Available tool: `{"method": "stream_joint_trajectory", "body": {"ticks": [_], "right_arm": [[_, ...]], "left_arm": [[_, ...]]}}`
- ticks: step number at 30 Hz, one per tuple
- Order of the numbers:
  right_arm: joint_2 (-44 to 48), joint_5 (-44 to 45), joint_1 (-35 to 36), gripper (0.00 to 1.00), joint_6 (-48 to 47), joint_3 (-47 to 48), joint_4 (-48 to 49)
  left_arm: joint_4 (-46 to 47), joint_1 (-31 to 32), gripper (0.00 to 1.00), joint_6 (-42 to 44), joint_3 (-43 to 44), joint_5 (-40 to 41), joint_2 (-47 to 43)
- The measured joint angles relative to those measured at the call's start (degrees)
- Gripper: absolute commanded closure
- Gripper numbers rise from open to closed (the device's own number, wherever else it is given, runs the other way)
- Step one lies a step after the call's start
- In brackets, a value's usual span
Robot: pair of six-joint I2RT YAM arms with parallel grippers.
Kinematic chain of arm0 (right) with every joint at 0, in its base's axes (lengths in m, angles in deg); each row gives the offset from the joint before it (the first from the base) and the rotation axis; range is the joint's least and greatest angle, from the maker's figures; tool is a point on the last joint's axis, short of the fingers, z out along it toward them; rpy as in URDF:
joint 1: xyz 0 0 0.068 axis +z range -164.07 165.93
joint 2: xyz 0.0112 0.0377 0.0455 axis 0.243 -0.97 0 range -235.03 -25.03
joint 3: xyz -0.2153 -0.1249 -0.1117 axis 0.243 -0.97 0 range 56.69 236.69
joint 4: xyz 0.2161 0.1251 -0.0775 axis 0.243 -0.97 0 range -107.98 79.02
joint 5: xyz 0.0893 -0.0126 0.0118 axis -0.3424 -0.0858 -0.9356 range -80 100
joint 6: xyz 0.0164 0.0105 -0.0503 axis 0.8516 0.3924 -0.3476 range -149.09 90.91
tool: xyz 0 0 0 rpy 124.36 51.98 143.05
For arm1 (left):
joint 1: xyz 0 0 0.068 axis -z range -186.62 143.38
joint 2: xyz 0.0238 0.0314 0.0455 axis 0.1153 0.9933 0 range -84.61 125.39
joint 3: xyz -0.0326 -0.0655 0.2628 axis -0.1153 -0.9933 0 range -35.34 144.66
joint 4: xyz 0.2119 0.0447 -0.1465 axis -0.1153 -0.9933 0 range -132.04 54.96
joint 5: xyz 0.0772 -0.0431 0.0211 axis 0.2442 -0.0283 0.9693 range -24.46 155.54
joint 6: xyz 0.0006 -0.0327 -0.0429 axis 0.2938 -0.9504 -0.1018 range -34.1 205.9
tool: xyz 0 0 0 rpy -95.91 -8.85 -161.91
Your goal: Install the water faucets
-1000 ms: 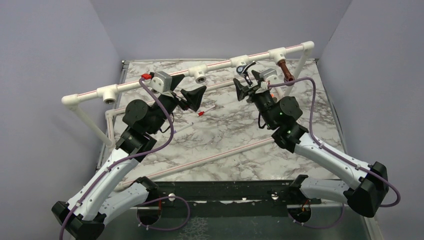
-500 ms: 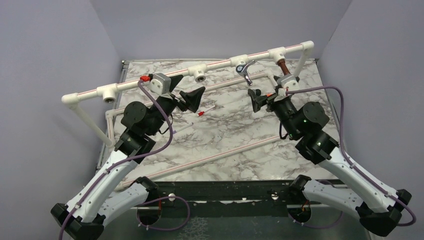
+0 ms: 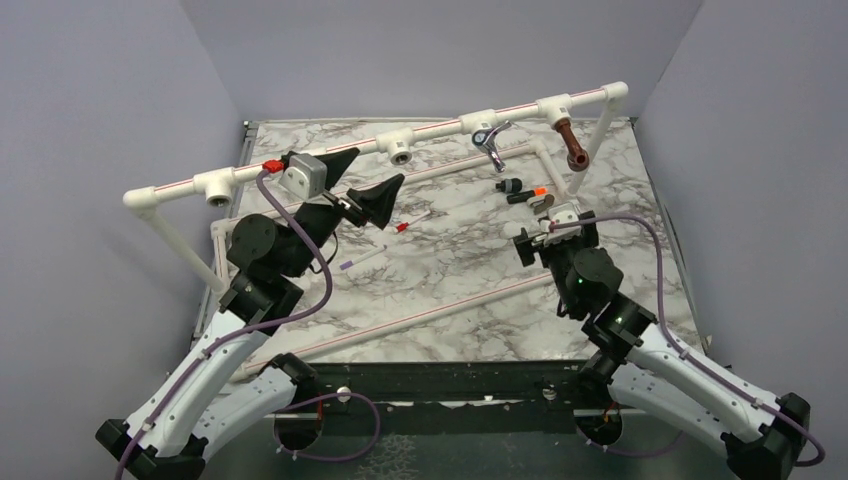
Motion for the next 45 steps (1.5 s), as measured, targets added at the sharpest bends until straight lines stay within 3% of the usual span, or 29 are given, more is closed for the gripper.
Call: {"method": "stream_joint_trajectory", "body": {"ticks": [6,9,14,25,37,45], "right_arm": [[-2.78,4.24,-1.03,0.00,-1.36,-12.85,10.95],[-8.15,4.00,-5.62,0.00,-1.25,-17.46,19.41],[-18.27,2.12,-14.91,0.00,0.85,-20.63,32.96],[-45.40,-4.39,-25.46,0.00,3.76,-22.93,63.36],[-53.22,-18.45,-36.81,0.00,10.91,-20.85,69.00],[-53.57,-21.46,-37.62,0.00,12.74,-20.57,69.20]], "left_arm": [[1.09,0.00,0.02,-0.87,-0.46,-1.60,-0.24],[1.27,0.00,0.01,-1.60,-0.81,-2.54,-0.22],[1.53,0.00,0.01,-2.12,-0.87,-3.17,-0.35],[2.38,0.00,0.01,-2.51,-1.86,-3.13,-1.36],[2.40,0.00,0.01,-2.58,-1.95,-3.17,-1.36],[2.40,0.00,0.01,-2.60,-1.97,-3.17,-1.40]]}}
